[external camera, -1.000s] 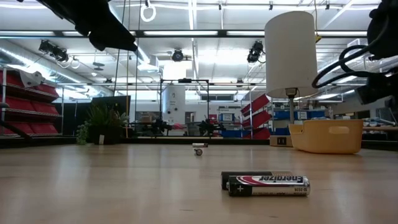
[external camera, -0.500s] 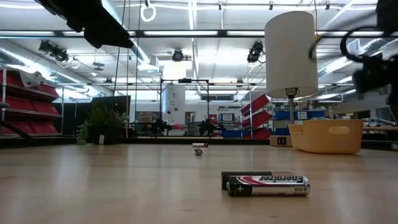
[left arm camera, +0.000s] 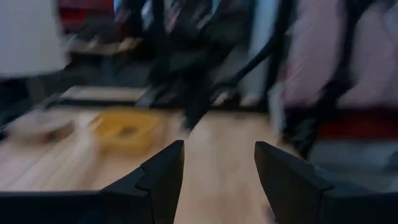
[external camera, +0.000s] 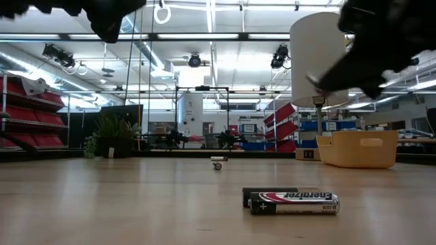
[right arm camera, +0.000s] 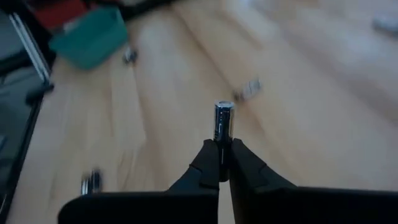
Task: Sort batteries
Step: Put the silver battery into the blue bin
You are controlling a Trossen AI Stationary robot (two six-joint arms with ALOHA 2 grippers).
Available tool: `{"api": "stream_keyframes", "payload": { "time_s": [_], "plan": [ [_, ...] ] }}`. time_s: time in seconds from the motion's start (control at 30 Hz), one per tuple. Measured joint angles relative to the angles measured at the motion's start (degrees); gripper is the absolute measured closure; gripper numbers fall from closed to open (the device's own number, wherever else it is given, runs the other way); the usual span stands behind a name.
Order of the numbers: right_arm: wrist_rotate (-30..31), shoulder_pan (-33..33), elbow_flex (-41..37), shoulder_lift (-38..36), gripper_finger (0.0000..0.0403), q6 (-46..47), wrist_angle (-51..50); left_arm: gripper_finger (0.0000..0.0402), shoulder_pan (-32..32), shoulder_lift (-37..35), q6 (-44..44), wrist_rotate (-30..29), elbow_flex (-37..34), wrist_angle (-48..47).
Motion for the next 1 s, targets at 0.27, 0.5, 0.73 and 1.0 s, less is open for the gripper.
{"api": "stream_keyframes", "payload": {
  "time_s": [0.27, 0.5, 0.73, 1.0],
  "plan": [
    [0.07, -7.95, 2.93, 14.14, 0.0395, -20.57, 33.67, 0.0188, 3.83, 9.41, -0.89, 1.12, -8.32, 26.26],
    [-4.95, -12.28, 15.44, 24.45, 0.0394, -29.76, 33.52, 0.0188, 6.98, 15.5, -0.91, 1.77, -5.3, 26.23],
    [-6.23, -13.52, 23.4, 29.55, 0.0394, -36.56, 33.44, 0.0188, 7.23, 17.3, -1.81, 2.65, -4.47, 26.35],
    [-9.22, -13.94, 26.88, 30.91, 0.0394, -39.1, 33.58, 0.0188, 7.23, 17.32, -3.88, 2.66, -4.48, 25.1]
  ]
}}
